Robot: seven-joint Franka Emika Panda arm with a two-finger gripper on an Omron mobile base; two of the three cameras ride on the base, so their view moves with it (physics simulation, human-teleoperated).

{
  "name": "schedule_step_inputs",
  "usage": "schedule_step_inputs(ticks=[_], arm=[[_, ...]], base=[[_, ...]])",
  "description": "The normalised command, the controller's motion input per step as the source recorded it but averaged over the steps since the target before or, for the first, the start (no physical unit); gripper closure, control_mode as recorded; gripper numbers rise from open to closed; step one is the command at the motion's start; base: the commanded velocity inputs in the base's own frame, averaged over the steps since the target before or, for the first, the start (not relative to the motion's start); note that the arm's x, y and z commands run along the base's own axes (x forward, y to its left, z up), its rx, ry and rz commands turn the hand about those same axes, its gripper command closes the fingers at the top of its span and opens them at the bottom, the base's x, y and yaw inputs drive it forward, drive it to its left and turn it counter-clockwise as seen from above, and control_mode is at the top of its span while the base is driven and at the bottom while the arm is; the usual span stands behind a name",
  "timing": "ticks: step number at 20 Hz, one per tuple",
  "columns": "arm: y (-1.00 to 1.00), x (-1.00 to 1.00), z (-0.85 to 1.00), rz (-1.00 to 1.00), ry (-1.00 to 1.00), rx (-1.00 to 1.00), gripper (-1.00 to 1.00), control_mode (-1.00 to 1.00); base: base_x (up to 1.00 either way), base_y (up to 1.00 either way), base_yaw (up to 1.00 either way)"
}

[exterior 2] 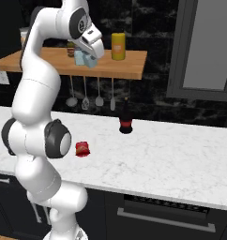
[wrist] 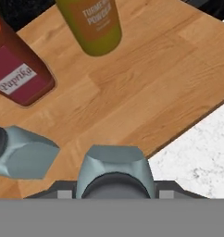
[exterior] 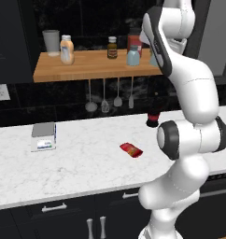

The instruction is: Put the shaker and condiment bottle from the counter next to their counterparts in the cabinet.

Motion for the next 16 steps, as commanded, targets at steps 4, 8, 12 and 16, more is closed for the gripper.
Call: schedule_step_inputs(ticks=[4, 8, 12, 16], arm=[[0.00, 0.32, -0.01, 0.00, 0.00, 0.00, 1.00, -1.00], [0.00, 0.31, 0.00, 0.00, 0.00, 0.00, 1.00, -1.00], [-0.01, 0.23, -0.06, 0.00, 0.00, 0.00, 1.00, -1.00], [0.00, 0.21, -0.20, 0.00, 0.00, 0.00, 1.00, -1.00]], base=[[0.00, 0.00, 0.00], [0.00, 0.00, 0.00], [0.00, 0.00, 0.00], [0.00, 0.00, 0.00]])
